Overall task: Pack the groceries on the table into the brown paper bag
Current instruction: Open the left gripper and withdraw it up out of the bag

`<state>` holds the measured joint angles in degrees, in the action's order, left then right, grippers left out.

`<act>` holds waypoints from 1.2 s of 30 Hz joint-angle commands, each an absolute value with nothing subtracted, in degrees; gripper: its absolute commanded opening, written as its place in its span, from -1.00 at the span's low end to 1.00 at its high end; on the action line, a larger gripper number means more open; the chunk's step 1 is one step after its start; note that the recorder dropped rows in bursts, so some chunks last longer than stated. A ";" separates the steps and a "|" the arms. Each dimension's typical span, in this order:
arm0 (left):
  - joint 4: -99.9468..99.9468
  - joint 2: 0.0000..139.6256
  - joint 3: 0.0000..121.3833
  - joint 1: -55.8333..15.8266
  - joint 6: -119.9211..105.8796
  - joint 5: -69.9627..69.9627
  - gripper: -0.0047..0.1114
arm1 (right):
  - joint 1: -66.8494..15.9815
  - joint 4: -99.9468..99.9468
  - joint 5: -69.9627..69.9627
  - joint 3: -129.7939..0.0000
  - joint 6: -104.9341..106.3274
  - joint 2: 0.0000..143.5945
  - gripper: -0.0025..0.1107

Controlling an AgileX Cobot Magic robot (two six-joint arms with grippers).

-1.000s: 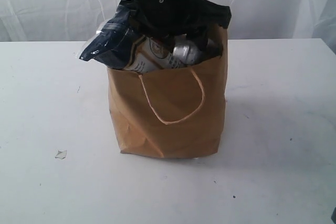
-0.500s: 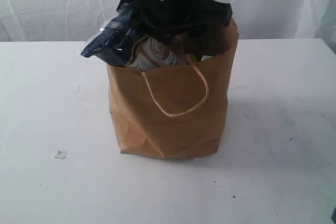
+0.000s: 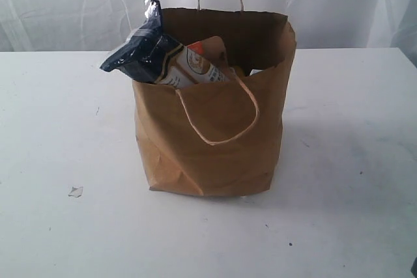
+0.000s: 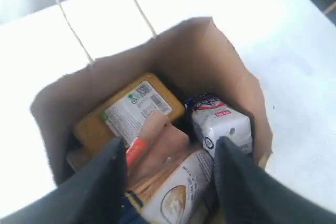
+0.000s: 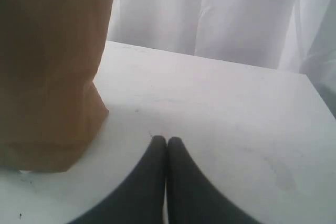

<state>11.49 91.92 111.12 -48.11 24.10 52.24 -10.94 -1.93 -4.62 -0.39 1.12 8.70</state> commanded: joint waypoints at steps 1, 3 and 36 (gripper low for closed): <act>14.49 85.94 111.39 -48.29 22.92 52.62 -0.28 | -10.76 -1.88 -4.67 0.00 0.86 8.54 -0.96; 15.23 83.68 111.39 -48.29 21.71 52.34 -0.53 | -10.76 -1.88 -4.67 0.00 0.86 8.54 -0.96; 38.44 25.22 41.13 -48.16 51.16 34.57 -0.92 | -10.76 1.45 21.11 0.00 -38.26 8.54 -0.96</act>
